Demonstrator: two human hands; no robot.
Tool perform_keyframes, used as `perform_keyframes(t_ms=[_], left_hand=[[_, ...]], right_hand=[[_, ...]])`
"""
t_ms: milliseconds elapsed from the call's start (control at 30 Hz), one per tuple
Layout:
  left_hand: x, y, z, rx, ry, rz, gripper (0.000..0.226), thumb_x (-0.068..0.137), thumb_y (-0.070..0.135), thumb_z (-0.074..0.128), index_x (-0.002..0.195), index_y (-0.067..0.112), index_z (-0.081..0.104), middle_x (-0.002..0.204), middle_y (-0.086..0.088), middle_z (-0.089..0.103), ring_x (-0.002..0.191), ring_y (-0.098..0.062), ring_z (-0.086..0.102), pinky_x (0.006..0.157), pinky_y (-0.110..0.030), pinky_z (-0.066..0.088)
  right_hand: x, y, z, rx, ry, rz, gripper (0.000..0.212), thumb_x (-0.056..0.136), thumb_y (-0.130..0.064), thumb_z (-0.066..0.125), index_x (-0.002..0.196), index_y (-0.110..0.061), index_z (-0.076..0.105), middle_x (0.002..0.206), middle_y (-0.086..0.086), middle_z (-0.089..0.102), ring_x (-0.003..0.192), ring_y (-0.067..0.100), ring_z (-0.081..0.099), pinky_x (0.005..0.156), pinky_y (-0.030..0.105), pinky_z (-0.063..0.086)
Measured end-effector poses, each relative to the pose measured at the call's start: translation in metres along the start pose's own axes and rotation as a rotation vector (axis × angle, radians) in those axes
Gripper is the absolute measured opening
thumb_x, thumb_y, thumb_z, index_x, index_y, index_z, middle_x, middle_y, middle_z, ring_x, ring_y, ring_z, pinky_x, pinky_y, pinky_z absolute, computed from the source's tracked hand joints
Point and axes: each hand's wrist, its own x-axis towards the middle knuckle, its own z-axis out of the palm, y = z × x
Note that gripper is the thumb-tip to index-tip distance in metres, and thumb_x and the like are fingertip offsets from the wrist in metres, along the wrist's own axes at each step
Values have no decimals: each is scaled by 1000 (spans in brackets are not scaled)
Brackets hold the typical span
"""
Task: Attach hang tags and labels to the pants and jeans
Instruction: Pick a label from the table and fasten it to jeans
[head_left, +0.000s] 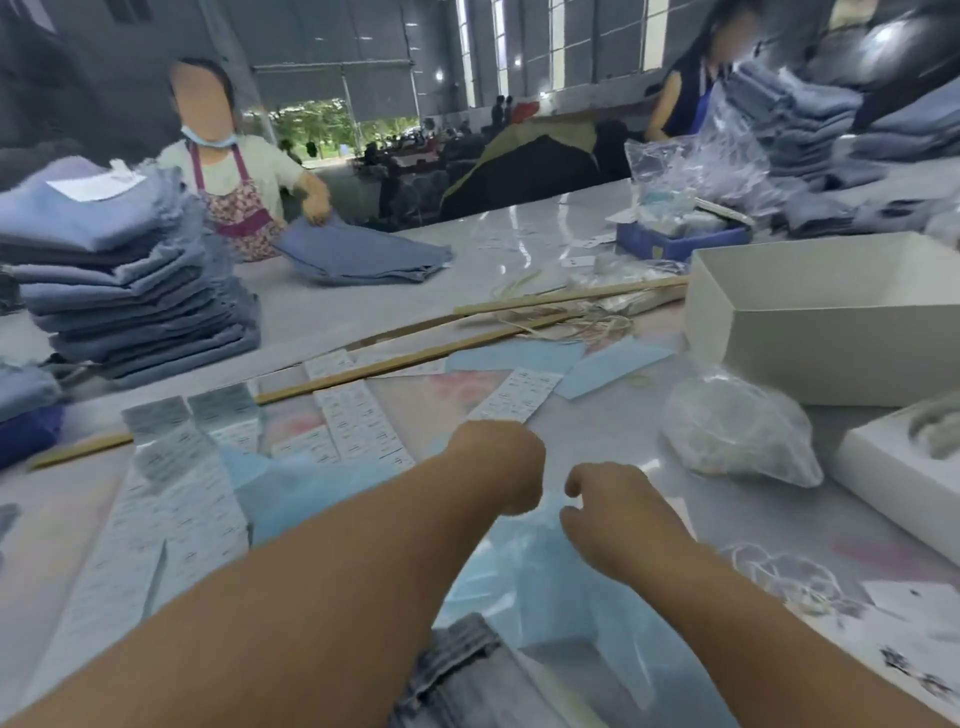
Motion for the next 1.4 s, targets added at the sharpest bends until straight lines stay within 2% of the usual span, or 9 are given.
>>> perform_keyframes(t_ms=[100,233,433,800,900,1000,1100,1233,1400], left_hand=[[14,2,39,-97,1,-14,34,98,41,48,119,15,56,120,-7,60,108,-27,60,73,-36,43],[22,-6,60,-305,24,-108,40,95,48,48,118,16,53,123,-6,57,109,-26,56,82,-37,47],[21,0,75,-355,6,-139,36,90,41,58,111,11,54,119,-8,56,102,-27,58,72,-34,43],[26,-5,83,-376,52,-139,20,92,30,58,105,15,54,115,-6,53,99,-24,56,71,-35,43],[26,-8,82,-424,42,-129,26,85,40,63,93,20,48,112,-3,53,88,-20,50,69,-33,43],[26,-11,79,-460,-18,-135,41,73,50,74,84,22,46,99,3,49,79,-16,48,61,-28,39],[25,-10,77,-423,-23,-125,42,70,54,75,75,26,44,94,3,45,76,-16,49,54,-27,35],[25,-5,77,-309,11,-116,41,77,57,65,89,20,55,99,-1,53,78,-19,53,60,-29,41],[24,-2,75,-173,40,-83,19,93,30,50,104,15,58,109,-6,57,80,-22,50,64,-33,41]], right_hand=[[20,-1,11,-114,-16,-36,31,92,-25,50,121,-20,56,122,5,56,119,26,44,92,35,41],[34,-5,20,-254,-31,-85,31,92,-27,49,123,-23,54,117,5,57,115,26,41,91,35,35],[45,-14,29,-339,-62,-122,29,88,-32,58,117,-27,54,114,4,56,112,24,43,94,39,30],[59,-9,43,-306,-91,-113,21,86,-32,55,106,-29,53,95,-2,51,110,22,41,85,41,27],[62,-10,47,-289,-117,-100,13,85,-29,54,97,-29,50,88,-4,45,109,21,44,86,42,26],[66,-13,49,-290,-182,-91,13,85,-29,56,95,-29,48,91,-4,48,107,21,49,93,44,27],[68,-14,49,-282,-174,-96,14,86,-27,55,100,-28,53,97,-2,55,110,22,50,95,44,28],[69,-9,44,-284,-134,-97,29,85,-23,55,113,-29,58,111,0,59,115,23,44,96,42,29],[67,-4,40,-271,-180,-108,25,89,-19,48,110,-26,59,110,0,58,113,23,45,98,43,29]])
